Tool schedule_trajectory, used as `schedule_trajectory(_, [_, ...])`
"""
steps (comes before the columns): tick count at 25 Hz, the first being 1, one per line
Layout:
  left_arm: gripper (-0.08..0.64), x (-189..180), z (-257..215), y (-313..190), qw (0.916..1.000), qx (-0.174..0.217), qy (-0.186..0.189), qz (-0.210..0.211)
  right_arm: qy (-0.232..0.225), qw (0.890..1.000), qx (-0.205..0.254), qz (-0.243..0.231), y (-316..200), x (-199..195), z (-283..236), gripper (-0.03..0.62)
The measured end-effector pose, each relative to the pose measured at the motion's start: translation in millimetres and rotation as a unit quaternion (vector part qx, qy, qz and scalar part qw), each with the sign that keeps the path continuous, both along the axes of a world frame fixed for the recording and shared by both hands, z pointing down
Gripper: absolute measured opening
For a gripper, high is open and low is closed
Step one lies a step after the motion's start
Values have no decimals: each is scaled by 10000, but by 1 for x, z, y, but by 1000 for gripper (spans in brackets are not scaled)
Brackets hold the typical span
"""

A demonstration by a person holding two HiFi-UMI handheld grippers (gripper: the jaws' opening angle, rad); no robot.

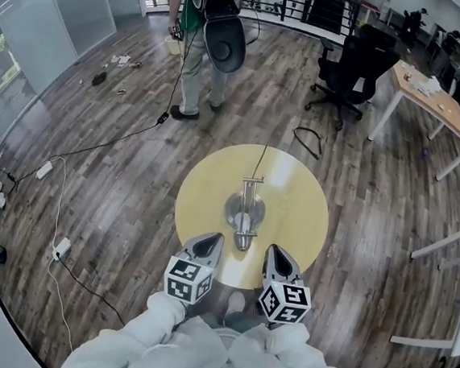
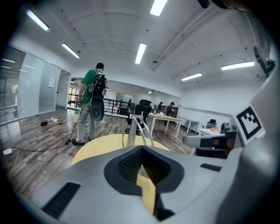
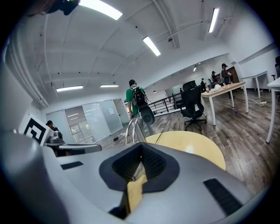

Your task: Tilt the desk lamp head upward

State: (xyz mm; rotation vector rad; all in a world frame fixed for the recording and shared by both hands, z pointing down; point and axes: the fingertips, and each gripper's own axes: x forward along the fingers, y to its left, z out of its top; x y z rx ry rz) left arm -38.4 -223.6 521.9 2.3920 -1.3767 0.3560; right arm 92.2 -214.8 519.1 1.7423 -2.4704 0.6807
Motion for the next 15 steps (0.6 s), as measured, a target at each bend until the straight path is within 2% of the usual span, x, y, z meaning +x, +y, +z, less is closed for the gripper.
schedule_trajectory(4, [-1,5,2,-31,9999,-25,-79,-111,4,9999,-82,-152,-29,10,3,13])
schedule_trajectory(9, [-1,-16,12,-71,9992,158,-331,-151,209,9983,-210,-498,-50,14,10,12])
schedule_trajectory(12, [-1,-31,34,-90,9985,138,-519,136,299,9962,-440,-693,-53,12,20,14])
schedule_trajectory(15, [-2,-35,62,-109,9947,125,-797,635,440,9920,-586,-1029,-55,5,33,14])
